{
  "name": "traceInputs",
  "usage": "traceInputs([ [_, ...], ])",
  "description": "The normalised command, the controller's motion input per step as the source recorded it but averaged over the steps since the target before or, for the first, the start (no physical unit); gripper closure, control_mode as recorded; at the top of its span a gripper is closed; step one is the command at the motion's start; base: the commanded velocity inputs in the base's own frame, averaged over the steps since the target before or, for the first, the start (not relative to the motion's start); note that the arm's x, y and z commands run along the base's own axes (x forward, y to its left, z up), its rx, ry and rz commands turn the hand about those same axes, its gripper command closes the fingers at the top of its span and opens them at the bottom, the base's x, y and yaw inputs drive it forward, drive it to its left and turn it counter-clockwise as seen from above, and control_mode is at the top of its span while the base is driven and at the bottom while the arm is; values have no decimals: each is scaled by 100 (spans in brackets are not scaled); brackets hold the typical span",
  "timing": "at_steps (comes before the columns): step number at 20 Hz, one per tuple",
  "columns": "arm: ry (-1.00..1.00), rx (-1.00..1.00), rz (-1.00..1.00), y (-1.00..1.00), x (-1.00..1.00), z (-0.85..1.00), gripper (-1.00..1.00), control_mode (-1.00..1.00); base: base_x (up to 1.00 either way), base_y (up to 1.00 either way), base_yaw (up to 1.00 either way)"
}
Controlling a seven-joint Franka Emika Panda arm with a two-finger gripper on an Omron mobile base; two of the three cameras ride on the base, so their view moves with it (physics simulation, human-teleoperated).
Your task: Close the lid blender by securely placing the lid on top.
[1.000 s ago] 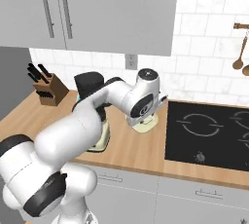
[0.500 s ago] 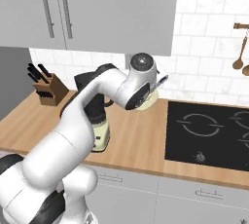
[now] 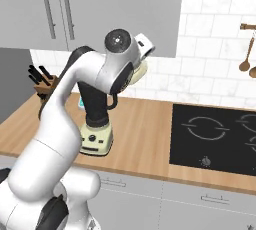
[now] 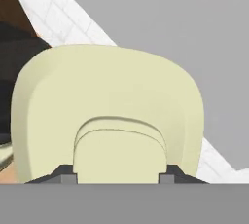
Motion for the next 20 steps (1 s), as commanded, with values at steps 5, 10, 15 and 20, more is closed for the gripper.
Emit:
traceInputs([
  [5, 3, -3, 0, 100, 6, 78, 100, -100, 0, 0, 0],
  [10, 19, -10, 0, 96, 27, 14, 100, -100, 0, 0, 0],
  [15, 10, -4, 0, 27, 5, -14, 100, -100, 0, 0, 0],
  [20, 14, -3, 0, 18, 6, -30, 100, -100, 0, 0, 0],
])
